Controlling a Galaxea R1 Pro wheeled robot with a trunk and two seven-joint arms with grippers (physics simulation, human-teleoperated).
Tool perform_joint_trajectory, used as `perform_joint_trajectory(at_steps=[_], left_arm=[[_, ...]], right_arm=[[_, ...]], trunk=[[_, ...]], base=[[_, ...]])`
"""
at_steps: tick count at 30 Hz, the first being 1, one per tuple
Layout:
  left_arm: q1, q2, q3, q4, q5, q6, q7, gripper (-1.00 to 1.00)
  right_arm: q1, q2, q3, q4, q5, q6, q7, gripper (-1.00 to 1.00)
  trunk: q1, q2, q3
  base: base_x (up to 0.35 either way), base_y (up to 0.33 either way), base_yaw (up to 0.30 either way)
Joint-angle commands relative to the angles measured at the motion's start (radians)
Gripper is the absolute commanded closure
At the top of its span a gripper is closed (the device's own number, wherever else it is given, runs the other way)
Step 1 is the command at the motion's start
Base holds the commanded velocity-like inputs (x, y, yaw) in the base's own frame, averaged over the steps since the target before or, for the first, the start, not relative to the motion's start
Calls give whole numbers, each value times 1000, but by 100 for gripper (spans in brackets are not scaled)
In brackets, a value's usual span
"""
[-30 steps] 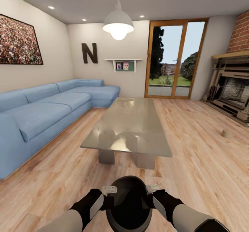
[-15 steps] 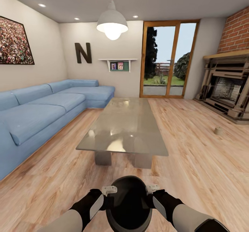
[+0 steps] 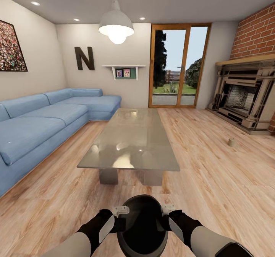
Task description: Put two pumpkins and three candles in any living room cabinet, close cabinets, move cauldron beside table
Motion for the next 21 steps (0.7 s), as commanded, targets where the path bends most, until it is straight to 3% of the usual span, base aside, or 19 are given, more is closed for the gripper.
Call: perform_joint_trajectory(at_steps=[1,21], left_arm=[[-1,1,-1,-4,0,5,8,100],[-1,1,2,-5,2,5,8,100]], right_arm=[[-1,-1,11,-1,-8,4,0,100],[-1,-1,9,-1,-7,3,0,100]], trunk=[[0,-1,-1],[0,-1,-6]], base=[[0,0,-1],[0,0,0]])
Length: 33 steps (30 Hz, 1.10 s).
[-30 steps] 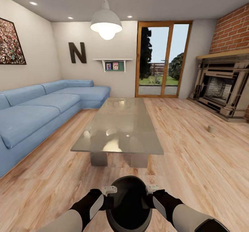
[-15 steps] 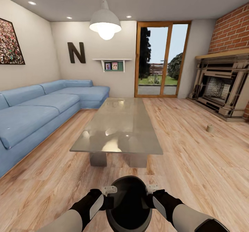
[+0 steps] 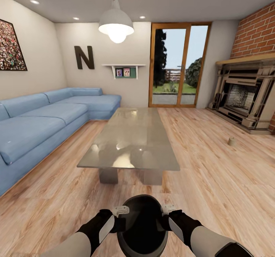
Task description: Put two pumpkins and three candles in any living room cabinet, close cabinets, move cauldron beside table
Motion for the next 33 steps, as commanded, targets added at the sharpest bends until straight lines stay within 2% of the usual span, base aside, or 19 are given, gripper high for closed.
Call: perform_joint_trajectory(at_steps=[1,33], left_arm=[[-1,1,2,-5,3,5,8,100],[-1,1,3,-4,4,5,8,100]], right_arm=[[-1,-1,9,-1,-7,4,0,100],[-1,-1,8,-1,-7,4,0,100]], trunk=[[0,-1,-2],[0,-1,-53]], base=[[0,0,0],[0,0,0]])
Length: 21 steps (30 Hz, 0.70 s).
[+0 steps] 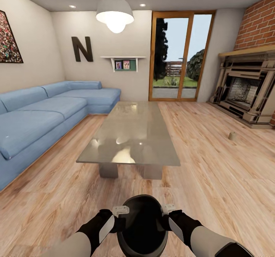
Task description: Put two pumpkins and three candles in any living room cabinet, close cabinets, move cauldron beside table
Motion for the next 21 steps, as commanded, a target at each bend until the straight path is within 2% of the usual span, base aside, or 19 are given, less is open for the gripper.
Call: perform_joint_trajectory(at_steps=[1,21], left_arm=[[-1,1,2,-4,4,4,8,100],[-1,1,2,-4,4,4,8,100]], right_arm=[[-1,-1,8,-1,-7,4,0,100],[-1,-1,8,-1,-8,4,0,100]], trunk=[[0,-1,-2],[0,-1,-34]], base=[[0,0,0],[0,0,0]])
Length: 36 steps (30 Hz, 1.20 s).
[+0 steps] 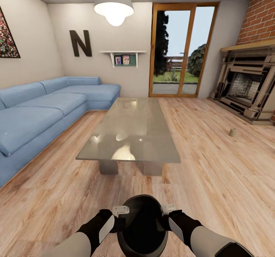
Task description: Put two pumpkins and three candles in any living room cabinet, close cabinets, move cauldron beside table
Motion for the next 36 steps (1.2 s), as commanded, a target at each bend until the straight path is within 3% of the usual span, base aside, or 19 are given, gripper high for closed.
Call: perform_joint_trajectory(at_steps=[1,28,36], left_arm=[[-1,1,2,-4,4,4,8,100],[-1,2,3,-4,4,4,8,100],[-1,3,3,-4,4,4,8,100]], right_arm=[[-1,-1,8,-1,-7,4,0,100],[-1,-1,6,-1,-7,4,0,100],[-1,-1,6,-1,-7,3,0,100]], trunk=[[0,-1,-2],[0,-1,-45],[0,-1,-48]], base=[[0,0,0],[0,0,0],[0,0,0]])
